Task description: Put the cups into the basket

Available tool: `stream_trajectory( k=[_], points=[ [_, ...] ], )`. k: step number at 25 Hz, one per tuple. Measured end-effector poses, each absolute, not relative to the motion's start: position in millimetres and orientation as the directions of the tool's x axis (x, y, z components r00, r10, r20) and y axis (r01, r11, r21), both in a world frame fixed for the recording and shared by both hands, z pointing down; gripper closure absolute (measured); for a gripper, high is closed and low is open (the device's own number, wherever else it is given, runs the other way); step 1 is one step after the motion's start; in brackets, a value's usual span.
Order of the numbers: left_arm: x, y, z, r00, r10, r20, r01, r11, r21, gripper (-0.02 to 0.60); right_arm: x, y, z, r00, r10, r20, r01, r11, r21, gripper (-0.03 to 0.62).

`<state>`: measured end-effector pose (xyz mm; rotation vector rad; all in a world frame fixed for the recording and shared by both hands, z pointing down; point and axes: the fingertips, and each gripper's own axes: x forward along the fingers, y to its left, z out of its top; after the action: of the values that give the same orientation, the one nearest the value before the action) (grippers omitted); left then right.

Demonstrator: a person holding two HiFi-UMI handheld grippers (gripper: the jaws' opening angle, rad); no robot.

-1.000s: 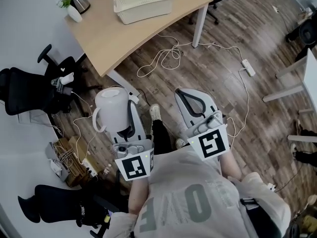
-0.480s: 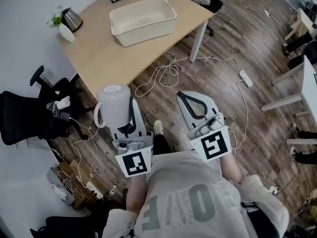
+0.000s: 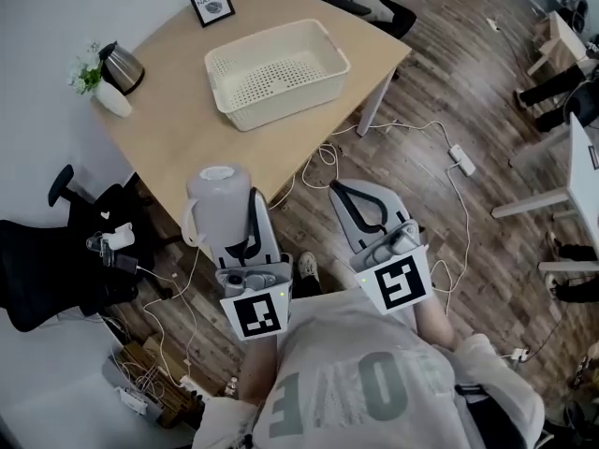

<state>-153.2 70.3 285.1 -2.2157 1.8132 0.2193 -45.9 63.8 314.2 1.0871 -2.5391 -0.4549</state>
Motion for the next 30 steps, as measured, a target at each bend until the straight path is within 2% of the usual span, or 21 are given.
stream_trajectory(
  k=[11,18,30],
  points=[
    [-188,-24,287,0.216,-0.932,-0.29,-0.976,-0.198,-0.09,0.535,-89,-33,314,-0.653,-0.736,0.179,-0.624,0.657,0.423,0.595],
    [-180,-82,295,0.197,-0.947,-0.255,-0.98,-0.182,-0.082,0.535,-74,-89,324,-0.652,-0.733,0.191,-0.644,0.669,0.37,0.595],
    [-147,-205,285,0.095,-0.961,-0.258,-0.993,-0.072,-0.095,0.535,-47,-217,315,-0.733,-0.645,0.217,-0.546,0.747,0.379,0.595]
  ],
)
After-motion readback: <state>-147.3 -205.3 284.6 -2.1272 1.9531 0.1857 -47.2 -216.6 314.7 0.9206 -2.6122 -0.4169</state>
